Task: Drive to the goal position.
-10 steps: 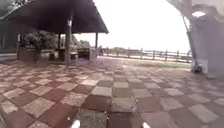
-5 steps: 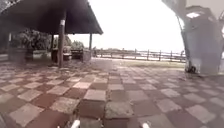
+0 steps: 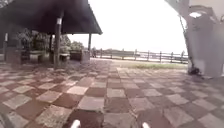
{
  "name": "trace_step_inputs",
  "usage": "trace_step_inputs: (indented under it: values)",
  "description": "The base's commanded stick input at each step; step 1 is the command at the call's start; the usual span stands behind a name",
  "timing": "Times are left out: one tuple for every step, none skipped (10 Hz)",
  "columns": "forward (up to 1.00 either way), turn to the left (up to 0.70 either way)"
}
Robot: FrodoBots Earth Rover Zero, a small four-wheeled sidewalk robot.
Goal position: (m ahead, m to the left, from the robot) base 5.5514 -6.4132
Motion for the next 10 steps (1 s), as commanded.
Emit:
trace_step_inputs:
  values:
    - [0.70, -0.27]
    - [0.70, -0.27]
    - [0.70, -0.27]
    - [0.70, -0.11]
    - [0.70, -0.16]
    - [0.70, -0.27]
    - [0.70, -0.27]
    - [0.70, -0.19]
    - [0.70, 0.00]
    - [0.70, 0.00]
